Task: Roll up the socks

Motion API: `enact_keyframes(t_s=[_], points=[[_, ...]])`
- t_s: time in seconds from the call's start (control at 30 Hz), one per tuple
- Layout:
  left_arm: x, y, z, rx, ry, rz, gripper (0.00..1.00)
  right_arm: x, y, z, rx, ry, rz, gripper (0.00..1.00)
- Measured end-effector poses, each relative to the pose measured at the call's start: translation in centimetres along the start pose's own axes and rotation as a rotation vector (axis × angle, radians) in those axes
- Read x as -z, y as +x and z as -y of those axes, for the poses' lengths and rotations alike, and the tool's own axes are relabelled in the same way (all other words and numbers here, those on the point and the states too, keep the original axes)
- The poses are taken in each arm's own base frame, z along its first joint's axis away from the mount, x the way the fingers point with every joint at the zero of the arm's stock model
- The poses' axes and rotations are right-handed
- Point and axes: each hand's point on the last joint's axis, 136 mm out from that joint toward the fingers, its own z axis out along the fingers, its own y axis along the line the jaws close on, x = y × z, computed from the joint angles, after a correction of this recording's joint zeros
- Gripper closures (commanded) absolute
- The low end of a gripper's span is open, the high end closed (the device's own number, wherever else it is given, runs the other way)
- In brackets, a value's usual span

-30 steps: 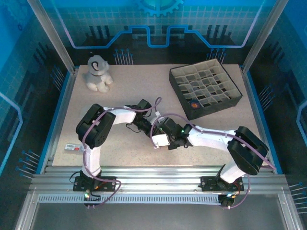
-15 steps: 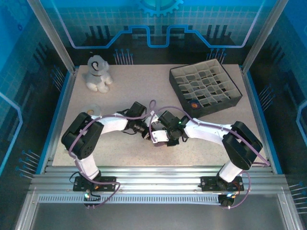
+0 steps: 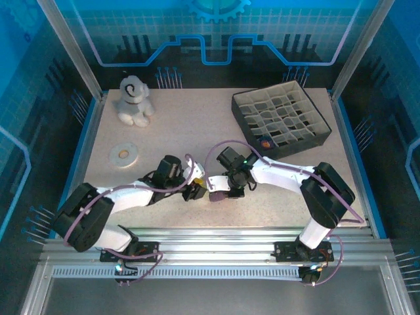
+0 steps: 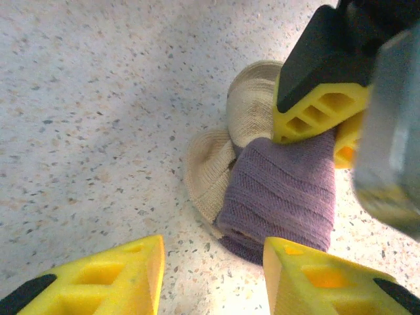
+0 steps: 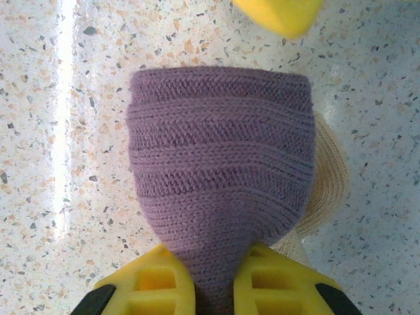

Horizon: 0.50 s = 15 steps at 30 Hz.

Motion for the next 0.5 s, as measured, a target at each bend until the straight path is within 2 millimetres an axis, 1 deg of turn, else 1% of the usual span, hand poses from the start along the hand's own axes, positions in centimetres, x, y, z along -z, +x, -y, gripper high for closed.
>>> enact_keyframes(t_s=[0.1,0.23,0.37,0.5], points=[[1.1,-0.3,0.6,-0.054,-0.023,0.077,0.57,0.0,0.0,0.0,-0.009,-0.011,0.002,1.0],[2.8,-0.5,2.5,-0.171,-0.035,0.185,0.55,0.0,0.0,0.0,-0.017,-0.023,0.005,1.0],[3.3,-1.5,3.7,-0.246,-0.042,0.228,0.54,0.0,0.0,0.1,-0.031,-0.044,0.007,1.0],[3.1,-1.6,5.1,-0.318,-0.045,0.227,0.56,-0.1,-0.1,0.2,-0.06,-0.085,0.011,1.0]])
